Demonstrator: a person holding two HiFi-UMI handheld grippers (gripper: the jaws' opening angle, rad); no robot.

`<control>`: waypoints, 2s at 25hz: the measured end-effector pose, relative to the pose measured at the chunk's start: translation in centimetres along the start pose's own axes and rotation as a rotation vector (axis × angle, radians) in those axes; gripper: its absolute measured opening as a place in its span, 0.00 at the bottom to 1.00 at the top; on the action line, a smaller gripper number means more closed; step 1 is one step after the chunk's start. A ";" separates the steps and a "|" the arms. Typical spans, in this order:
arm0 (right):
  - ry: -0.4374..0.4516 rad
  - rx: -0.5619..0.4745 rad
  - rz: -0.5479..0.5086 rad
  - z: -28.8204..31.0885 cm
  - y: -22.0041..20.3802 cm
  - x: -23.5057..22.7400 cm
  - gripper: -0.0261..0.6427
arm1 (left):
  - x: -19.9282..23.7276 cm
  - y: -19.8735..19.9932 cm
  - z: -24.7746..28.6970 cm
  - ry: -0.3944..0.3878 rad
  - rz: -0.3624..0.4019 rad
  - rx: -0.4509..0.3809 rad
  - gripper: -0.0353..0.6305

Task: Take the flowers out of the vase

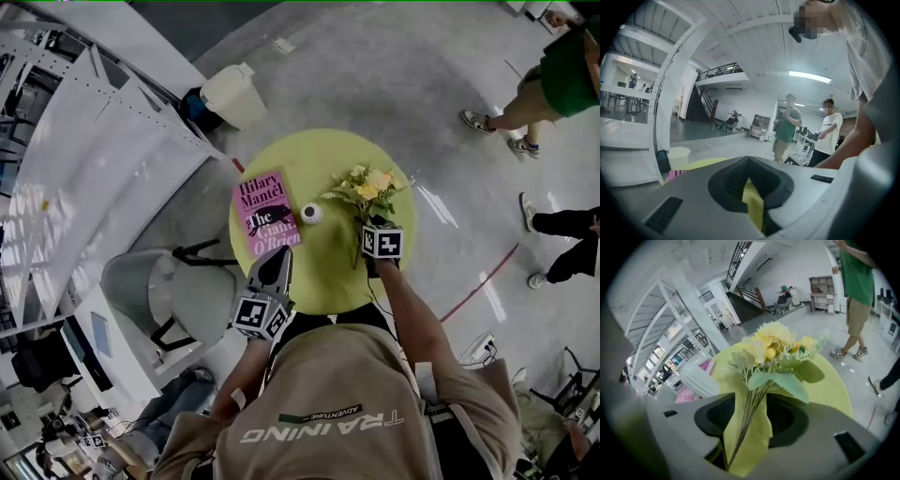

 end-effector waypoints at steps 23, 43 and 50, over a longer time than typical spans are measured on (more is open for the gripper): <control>0.287 -0.538 -0.253 -16.0 5.5 12.6 0.04 | 1.4 2.8 -2.9 -0.138 0.045 -0.097 0.06; 0.316 -0.716 -0.507 -23.2 7.4 21.3 0.04 | 0.7 9.5 -7.0 -0.132 0.180 -0.251 0.06; 0.229 -0.760 -0.542 -25.3 8.1 21.0 0.04 | 0.1 11.7 -6.9 -0.127 0.232 -0.275 0.06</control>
Point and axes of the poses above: the fingertips, and each gripper's own axes: z forward along the fingers, x to its left, y out of its top, the point moved 9 cm from there along -z, backward along the fingers, and after that the axes turned 7 degrees about -z, right-handed, at the moved point
